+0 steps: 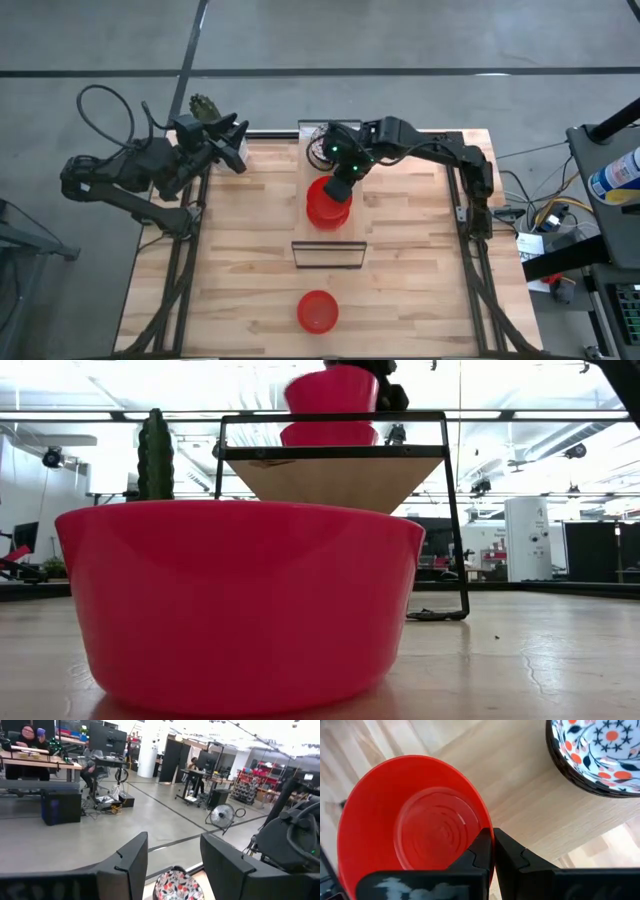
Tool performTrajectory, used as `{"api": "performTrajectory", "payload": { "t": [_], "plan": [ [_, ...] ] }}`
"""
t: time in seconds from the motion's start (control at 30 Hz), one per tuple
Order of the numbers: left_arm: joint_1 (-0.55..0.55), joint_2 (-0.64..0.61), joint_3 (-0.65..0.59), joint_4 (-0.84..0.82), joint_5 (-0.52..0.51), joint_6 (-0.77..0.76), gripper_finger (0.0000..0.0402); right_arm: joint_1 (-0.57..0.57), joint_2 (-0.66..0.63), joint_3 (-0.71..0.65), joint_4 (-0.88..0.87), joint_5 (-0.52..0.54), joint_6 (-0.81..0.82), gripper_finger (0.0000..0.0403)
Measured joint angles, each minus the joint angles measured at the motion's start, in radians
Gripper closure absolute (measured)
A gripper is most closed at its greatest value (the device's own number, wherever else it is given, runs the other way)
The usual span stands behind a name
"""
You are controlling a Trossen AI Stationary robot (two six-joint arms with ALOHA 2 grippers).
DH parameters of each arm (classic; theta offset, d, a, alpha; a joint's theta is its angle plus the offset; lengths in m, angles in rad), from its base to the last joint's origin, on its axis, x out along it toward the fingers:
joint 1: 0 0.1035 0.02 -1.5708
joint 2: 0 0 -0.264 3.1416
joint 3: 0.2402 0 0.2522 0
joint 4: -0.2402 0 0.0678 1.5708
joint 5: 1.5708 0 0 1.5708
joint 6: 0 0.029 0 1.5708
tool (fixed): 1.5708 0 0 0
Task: Pick & Place Mini bowls
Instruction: Stack the top red bowl on top of the other red bowl on the shelf
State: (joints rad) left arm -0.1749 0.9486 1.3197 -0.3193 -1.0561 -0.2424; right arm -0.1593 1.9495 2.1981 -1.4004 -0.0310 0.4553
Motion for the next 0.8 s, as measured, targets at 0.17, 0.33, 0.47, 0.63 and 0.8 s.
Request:
{"api": "performTrajectory", "payload": {
  "t": [0.17, 0.33, 0.47, 0.63, 0.8],
  "plan": [
    [0.000, 0.004, 0.000, -0.048, 0.002, -0.026, 0.0227, 0.004, -0.001, -0.057, 0.034, 0.005, -0.007, 0.0394],
    [0.000, 0.003, 0.000, -0.048, 0.002, -0.032, 0.0227, 0.005, -0.002, -0.111, 0.092, 0.001, -0.007, 0.0394],
    [0.000, 0.003, 0.000, -0.048, 0.004, -0.035, 0.0227, 0.005, -0.001, -0.145, 0.099, 0.000, -0.004, 0.0394],
    [0.000, 0.003, 0.000, -0.048, 0.010, -0.041, 0.0227, 0.010, -0.002, -0.155, 0.106, -0.003, 0.001, 0.0394],
    [0.000, 0.003, 0.000, -0.049, 0.035, -0.048, 0.0227, 0.023, -0.002, -0.155, 0.113, 0.005, -0.008, 0.0383]
  ]
}}
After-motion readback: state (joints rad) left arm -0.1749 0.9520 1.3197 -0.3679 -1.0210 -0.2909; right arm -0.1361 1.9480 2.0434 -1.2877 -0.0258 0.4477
